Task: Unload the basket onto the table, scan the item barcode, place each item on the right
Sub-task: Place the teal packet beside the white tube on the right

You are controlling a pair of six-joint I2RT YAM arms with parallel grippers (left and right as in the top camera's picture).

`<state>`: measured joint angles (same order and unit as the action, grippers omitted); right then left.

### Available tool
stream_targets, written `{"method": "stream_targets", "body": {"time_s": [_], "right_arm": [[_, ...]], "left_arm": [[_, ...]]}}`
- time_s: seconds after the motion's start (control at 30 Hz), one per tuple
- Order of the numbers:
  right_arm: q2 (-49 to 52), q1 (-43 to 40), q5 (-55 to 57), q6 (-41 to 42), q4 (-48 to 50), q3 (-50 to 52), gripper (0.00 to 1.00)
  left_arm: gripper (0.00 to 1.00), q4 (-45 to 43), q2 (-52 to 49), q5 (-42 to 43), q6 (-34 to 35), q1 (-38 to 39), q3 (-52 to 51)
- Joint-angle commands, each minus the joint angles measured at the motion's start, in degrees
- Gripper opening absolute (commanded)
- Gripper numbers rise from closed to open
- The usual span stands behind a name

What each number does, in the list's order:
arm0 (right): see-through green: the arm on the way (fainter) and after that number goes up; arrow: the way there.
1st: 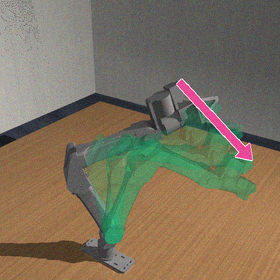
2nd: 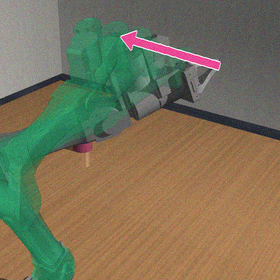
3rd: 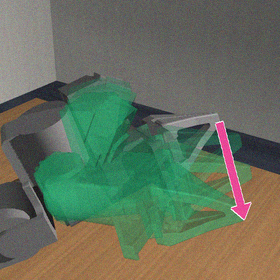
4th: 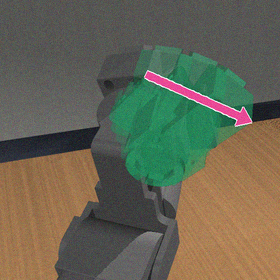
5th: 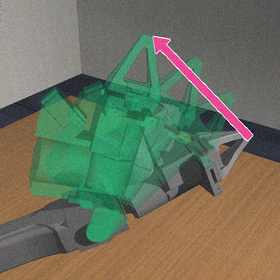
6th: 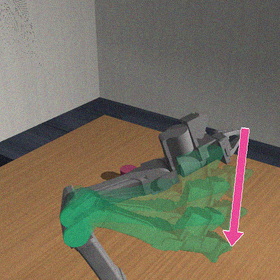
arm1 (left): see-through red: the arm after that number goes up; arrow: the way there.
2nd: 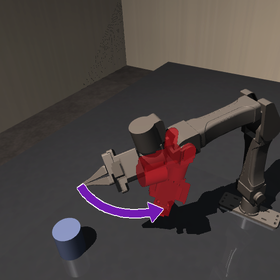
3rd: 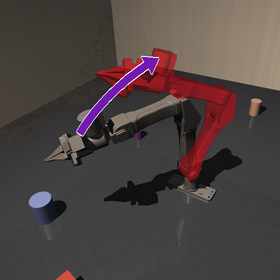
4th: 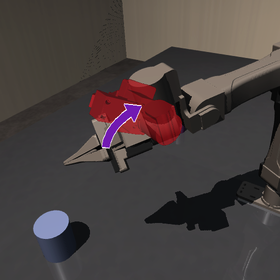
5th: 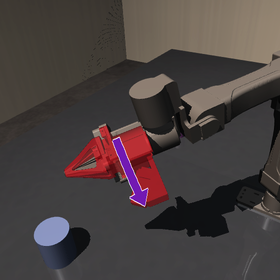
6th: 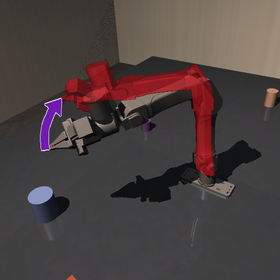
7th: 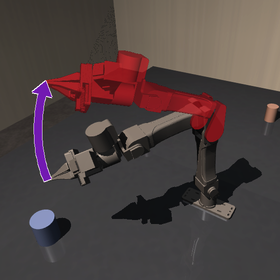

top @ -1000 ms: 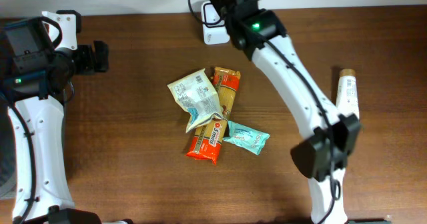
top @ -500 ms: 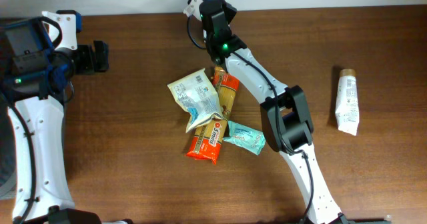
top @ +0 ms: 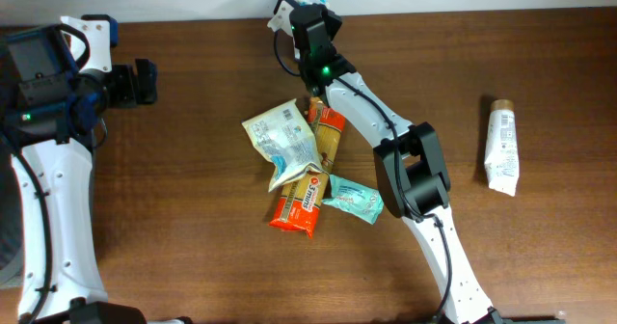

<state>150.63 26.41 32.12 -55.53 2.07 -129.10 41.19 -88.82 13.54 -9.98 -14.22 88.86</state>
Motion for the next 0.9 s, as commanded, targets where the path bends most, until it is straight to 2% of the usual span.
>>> {"method": "stream_targets", "body": {"time_s": [0.0, 0.13, 0.27, 0.4, 0.53, 0.63, 0.7, 0.87], "right_arm": [[-0.35, 0.96, 1.14, 0.26, 0.33, -0.55, 0.04], [-2.93, 1.7, 0.46, 1.27, -0.68, -0.55, 0.04], [-9.03, 1.27, -7.65, 10.4, -11.1, -0.55, 0.04], [-17.44, -0.24, -13.88, 23.04, -22.58, -0.57, 0.04], [-28.96, -2.34, -26.88, 36.76, -38.45, -0.57, 0.04], [-36.68, -6.73, -28.5, 50.4, -54.23, -0.57, 0.04], [-39.08, -10.62, -28.5, 56.04, -64.78, -0.57, 0.04], [-37.51, -21.9, -29.0, 56.52, -84.15, 3.15, 0.04]], "left_arm": [[0.99, 0.02, 0.72, 0.63, 0.52, -0.2, 0.22], [0.99, 0.02, 0.72, 0.66, 0.52, -0.2, 0.22], [0.99, 0.02, 0.72, 0.63, 0.52, -0.17, 0.22], [0.99, 0.02, 0.72, 0.66, 0.52, -0.2, 0.22], [0.99, 0.02, 0.72, 0.63, 0.52, -0.17, 0.22], [0.99, 0.02, 0.72, 0.66, 0.52, -0.17, 0.22], [0.99, 0.02, 0.72, 0.63, 0.52, -0.2, 0.22], [0.99, 0.02, 0.72, 0.63, 0.52, -0.2, 0.22]]}}
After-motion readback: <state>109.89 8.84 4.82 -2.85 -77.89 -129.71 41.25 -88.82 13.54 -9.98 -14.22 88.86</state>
